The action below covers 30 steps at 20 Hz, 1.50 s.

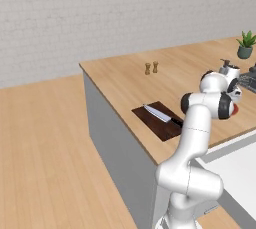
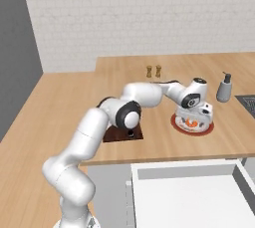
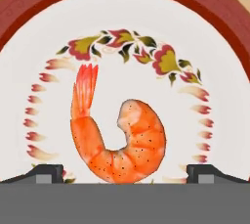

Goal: Pick up the knife from the drawer and place it on the cutting board. Then place the meat from the plate to the cutting board.

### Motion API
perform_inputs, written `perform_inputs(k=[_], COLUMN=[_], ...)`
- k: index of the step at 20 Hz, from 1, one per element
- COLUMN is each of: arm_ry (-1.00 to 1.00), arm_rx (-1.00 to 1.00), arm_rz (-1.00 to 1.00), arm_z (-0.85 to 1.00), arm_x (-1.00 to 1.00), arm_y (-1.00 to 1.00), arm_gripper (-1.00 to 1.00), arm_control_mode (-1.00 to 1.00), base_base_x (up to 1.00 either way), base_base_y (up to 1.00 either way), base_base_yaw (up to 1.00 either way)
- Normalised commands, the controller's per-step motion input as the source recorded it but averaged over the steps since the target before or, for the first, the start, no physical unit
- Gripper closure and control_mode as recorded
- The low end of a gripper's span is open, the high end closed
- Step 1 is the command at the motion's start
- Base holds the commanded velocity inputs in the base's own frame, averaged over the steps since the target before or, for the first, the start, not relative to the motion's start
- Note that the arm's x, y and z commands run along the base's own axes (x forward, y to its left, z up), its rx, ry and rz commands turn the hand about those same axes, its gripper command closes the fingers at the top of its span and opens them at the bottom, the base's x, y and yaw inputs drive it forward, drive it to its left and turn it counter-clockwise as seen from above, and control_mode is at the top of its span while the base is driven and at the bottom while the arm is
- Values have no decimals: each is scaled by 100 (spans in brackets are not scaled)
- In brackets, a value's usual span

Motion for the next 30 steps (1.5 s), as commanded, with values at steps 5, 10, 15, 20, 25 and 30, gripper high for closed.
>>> perform_inputs(k=[5,10,15,20,25,30], arm_ry=[0,1,1,0,-1,-4], arm_rx=[3,3,0,-2,-7,-11], arm_rz=[0,0,0,0,0,0], arm_z=[-32,-34,-31,-6,0,15], arm_x=[5,10,5,0,0,-37], arm_y=[0,0,12,38,43,43], arm_gripper=[-100,-100,100,100,100,100], arm_control_mode=[-100,-100,-100,-100,-100,-100], base_base_x=[0,0,0,0,0,0], base_base_y=[0,0,0,0,0,0], base_base_yaw=[0,0,0,0,0,0])
